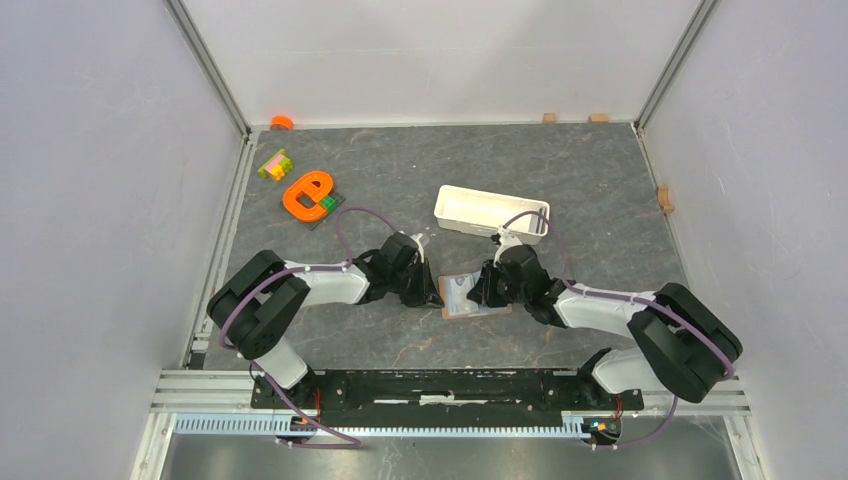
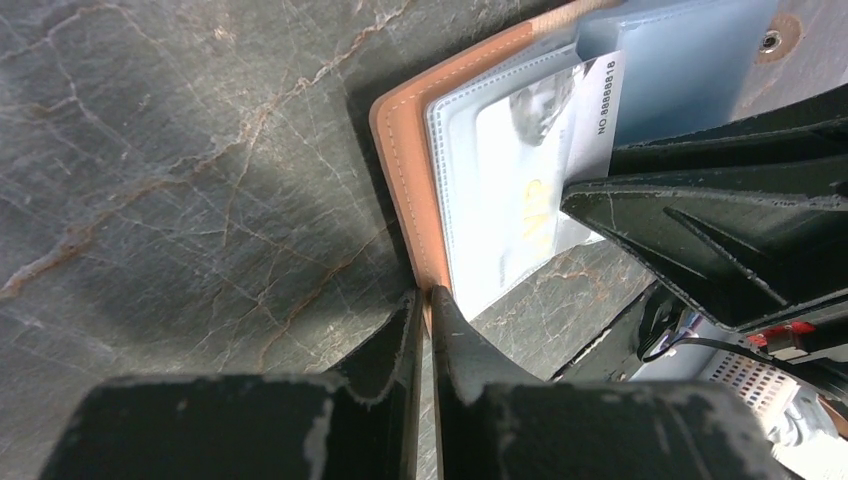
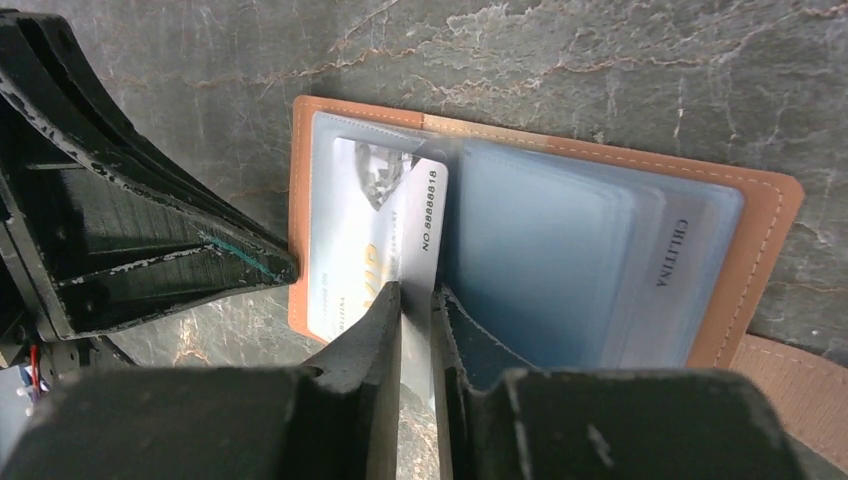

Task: Put the credit cards into the card holder
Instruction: Insert the credit card into the card holder.

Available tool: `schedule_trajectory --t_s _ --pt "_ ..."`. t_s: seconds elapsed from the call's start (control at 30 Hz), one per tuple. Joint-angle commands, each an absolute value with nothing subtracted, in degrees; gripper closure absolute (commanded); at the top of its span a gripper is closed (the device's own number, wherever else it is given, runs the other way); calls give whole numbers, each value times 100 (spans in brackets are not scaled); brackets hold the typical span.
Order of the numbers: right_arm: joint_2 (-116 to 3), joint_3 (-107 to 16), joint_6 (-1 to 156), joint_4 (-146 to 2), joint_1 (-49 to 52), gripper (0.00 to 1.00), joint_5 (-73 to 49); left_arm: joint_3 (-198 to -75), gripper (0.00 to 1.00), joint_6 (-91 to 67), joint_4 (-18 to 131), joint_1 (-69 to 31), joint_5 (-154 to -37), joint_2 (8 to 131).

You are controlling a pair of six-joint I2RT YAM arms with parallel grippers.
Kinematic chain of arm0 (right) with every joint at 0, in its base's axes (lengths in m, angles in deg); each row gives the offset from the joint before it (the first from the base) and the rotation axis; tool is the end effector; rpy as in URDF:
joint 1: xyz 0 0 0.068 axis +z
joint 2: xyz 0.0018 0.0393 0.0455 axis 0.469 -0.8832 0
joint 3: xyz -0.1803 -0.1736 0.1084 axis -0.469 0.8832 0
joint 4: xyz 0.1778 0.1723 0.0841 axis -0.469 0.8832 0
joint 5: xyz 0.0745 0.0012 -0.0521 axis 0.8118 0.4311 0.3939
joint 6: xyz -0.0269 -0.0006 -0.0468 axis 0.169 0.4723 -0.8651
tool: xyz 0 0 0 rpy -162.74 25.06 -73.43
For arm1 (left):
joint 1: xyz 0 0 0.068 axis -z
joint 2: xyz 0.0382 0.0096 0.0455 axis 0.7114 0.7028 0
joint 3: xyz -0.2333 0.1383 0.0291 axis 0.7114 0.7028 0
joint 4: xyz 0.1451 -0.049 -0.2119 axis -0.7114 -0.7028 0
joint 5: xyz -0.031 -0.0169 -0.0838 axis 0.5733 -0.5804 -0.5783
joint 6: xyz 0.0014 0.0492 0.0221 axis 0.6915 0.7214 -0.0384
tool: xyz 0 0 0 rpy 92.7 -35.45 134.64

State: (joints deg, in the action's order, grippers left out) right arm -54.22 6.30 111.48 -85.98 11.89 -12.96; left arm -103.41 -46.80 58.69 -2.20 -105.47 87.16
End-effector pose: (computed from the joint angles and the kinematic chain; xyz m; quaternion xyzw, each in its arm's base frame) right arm 0.1812 0.1569 0.1341 -0.0166 0.9098 0.3073 0.2785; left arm 0.2080 -0.2101 0.1287 0.0248 0.9303 -0.3413 0.1321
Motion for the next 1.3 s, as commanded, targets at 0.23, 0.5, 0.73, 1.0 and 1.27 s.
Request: schedule_trajectory --t_s 0.23,0.5,0.73,1.0,1.27 --pt "-4700 210 10561 -6860 1360 59 -1897 -10233 90 -4794 6087 -149 -10295 8741" --pt "-4871 342 10741 -7140 1360 56 -1601 -10252 91 -4781 6085 -149 -10312 8750" --pt "-5140 400 10960 -7741 1369 60 -1148 -10256 91 -4759 6085 -149 -10336 8753" --pt "-5275 230 10899 -8177 1443 63 -888 -10252 92 -4746 6085 -149 -10330 8712" --pt "-5322 154 10827 -8358 1483 64 -705 -10223 93 -4715 5984 -149 -10155 8574"
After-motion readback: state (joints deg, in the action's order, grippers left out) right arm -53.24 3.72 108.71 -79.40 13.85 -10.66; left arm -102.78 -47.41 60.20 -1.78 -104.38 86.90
